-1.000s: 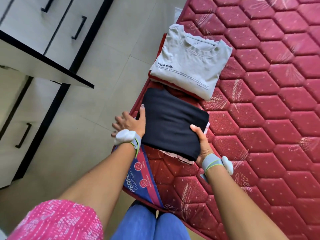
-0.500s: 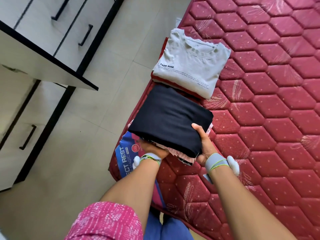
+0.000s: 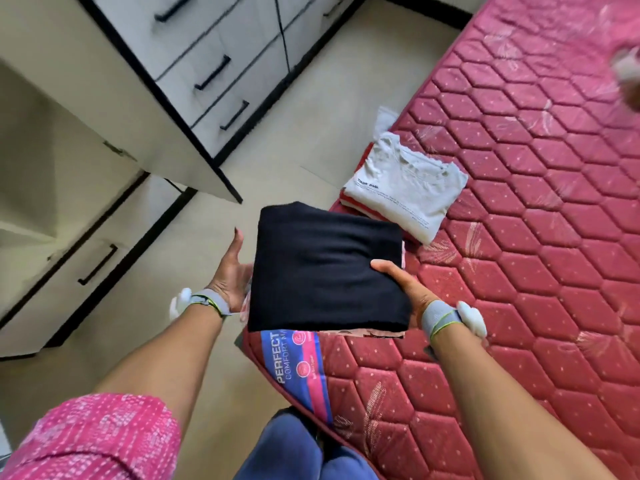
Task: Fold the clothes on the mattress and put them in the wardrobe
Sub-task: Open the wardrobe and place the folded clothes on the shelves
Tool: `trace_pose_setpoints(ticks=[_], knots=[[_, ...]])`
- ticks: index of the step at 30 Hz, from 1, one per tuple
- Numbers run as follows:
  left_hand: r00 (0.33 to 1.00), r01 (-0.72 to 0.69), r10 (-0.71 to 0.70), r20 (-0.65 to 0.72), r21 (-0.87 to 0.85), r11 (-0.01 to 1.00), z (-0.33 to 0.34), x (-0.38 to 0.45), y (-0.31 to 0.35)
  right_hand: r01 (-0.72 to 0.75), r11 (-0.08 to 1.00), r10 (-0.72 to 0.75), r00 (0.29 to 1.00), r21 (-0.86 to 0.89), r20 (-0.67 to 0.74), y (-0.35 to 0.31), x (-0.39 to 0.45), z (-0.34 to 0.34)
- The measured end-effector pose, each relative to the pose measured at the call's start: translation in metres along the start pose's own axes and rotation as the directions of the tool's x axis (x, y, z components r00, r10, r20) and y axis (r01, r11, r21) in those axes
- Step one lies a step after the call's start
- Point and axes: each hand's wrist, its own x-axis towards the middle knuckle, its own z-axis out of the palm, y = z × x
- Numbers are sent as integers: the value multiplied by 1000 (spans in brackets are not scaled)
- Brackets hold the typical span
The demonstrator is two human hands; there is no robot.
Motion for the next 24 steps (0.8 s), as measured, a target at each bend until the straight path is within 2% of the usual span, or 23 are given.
trace_pose_setpoints(ticks=[3, 6, 10, 12, 20, 22, 24], knots=[[1000, -11, 15, -25, 141, 990, -3, -41, 24, 42, 994, -38, 998, -96, 50, -14, -10, 42], [990, -111, 123, -62, 166, 980, -13, -95, 45, 90, 976, -73, 993, -200, 95, -28, -25, 97], [958, -195, 208, -199, 83, 977, -44, -145, 74, 162, 931, -106, 977, -328, 183, -47, -35, 176], [946, -230, 237, -222, 55, 972, -60, -165, 90, 208, 913, -137, 966, -350, 218, -55, -39, 215], [842, -426, 414, -346, 45, 903, -144, -268, 183, 344, 802, -152, 908, -488, 391, -91, -48, 400], [778, -513, 489, -394, 51, 857, -169, -298, 219, 447, 731, -225, 871, -515, 436, -106, -52, 461], [724, -582, 563, -398, 86, 809, -204, -341, 259, 477, 698, -187, 841, -535, 507, -116, -65, 533]])
